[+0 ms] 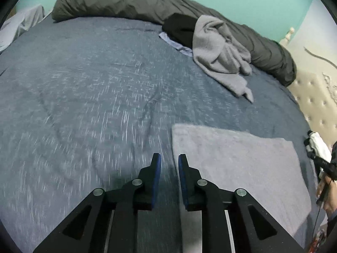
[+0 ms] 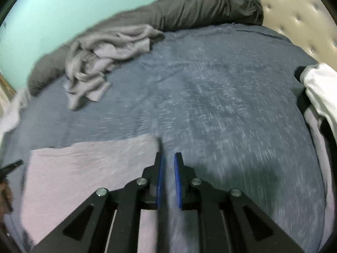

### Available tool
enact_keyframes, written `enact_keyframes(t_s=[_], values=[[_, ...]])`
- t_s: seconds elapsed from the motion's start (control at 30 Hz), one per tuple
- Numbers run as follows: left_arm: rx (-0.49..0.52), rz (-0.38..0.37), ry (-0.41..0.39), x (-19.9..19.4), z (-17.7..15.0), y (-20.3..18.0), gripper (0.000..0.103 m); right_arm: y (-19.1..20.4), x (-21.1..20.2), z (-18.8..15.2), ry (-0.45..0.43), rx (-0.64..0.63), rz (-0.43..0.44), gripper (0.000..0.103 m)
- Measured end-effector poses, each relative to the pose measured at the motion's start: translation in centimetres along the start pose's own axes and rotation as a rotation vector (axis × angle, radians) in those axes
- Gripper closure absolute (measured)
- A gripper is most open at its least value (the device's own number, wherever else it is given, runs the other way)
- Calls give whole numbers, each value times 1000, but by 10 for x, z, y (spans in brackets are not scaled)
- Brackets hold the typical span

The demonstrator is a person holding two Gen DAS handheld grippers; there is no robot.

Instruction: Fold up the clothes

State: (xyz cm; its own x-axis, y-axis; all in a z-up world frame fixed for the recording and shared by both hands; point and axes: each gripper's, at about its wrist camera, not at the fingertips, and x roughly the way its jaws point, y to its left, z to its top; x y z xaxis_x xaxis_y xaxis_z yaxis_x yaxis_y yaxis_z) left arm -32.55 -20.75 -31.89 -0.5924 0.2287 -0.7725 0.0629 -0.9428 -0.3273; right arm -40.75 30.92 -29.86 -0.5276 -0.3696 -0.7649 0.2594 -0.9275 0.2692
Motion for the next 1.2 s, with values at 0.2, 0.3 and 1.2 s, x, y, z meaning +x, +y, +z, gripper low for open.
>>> enact_keyframes(t_s=[0.2,0.3,1.2], values=[[33,-79,7,-41,-48,-41,84,46,-50,-51,33,-69,106,93],[21,-150,11,-53,-74,-66,84,82,-63,-84,57,-84,180,93],[43,-209,95,-25,-191,-114,84,39,-34,-166,207,-22,-85,103]])
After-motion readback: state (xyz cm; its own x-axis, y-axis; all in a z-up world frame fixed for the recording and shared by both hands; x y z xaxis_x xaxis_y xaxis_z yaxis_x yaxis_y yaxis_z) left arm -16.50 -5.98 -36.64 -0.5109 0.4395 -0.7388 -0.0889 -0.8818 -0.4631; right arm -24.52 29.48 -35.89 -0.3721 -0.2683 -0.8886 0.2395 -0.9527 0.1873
